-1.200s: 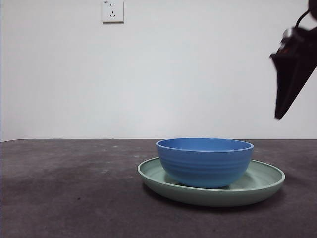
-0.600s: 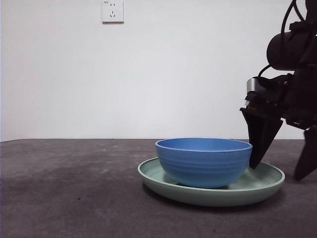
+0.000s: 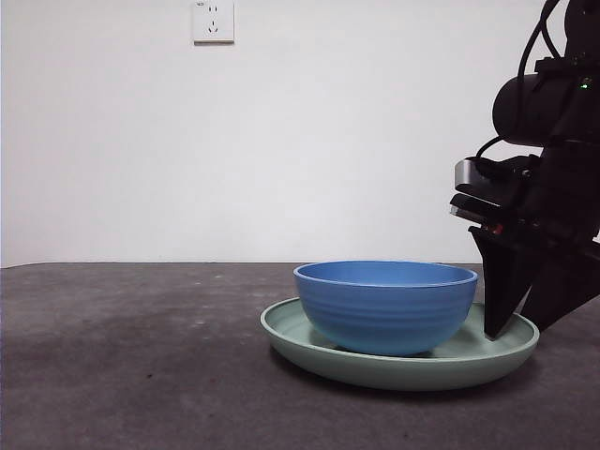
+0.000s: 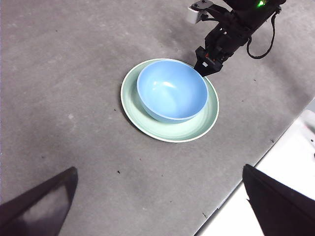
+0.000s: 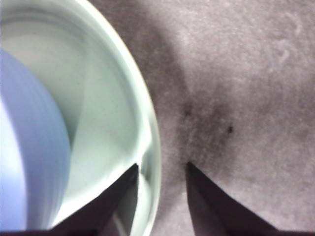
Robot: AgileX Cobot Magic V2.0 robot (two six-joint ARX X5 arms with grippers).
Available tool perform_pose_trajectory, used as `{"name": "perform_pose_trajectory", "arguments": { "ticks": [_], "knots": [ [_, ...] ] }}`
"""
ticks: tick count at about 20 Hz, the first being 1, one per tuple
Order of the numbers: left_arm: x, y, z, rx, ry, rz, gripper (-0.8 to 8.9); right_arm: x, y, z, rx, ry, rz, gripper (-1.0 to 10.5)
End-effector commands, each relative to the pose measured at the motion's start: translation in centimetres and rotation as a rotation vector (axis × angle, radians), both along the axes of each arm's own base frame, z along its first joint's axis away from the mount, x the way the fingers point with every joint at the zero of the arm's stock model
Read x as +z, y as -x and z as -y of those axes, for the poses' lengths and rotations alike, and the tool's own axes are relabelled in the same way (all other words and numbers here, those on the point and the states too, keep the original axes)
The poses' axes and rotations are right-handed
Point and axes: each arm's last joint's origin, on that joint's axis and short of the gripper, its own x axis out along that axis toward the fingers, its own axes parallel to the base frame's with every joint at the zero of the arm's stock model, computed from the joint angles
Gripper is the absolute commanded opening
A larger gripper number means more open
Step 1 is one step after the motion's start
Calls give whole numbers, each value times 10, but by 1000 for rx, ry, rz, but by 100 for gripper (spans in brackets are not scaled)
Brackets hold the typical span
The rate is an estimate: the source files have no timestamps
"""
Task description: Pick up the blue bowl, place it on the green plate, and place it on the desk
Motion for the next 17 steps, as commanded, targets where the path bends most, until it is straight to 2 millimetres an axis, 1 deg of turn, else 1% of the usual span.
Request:
{"name": "perform_pose_trajectory", "arguments": {
  "ticks": [1, 5, 12, 17],
  "knots": [
    [3, 0, 1, -1, 7, 8, 625, -6, -5, -3, 1, -6, -17, 126],
    [3, 0, 1, 0, 7, 7, 625, -10, -5, -3, 5, -13, -34, 16],
    [3, 0, 1, 0, 7, 6, 625, -10, -6, 0, -5, -27, -42, 16],
    [3, 0, 1, 9, 14, -3, 625, 5, -8, 1, -9, -75, -62, 16]
  ]
}}
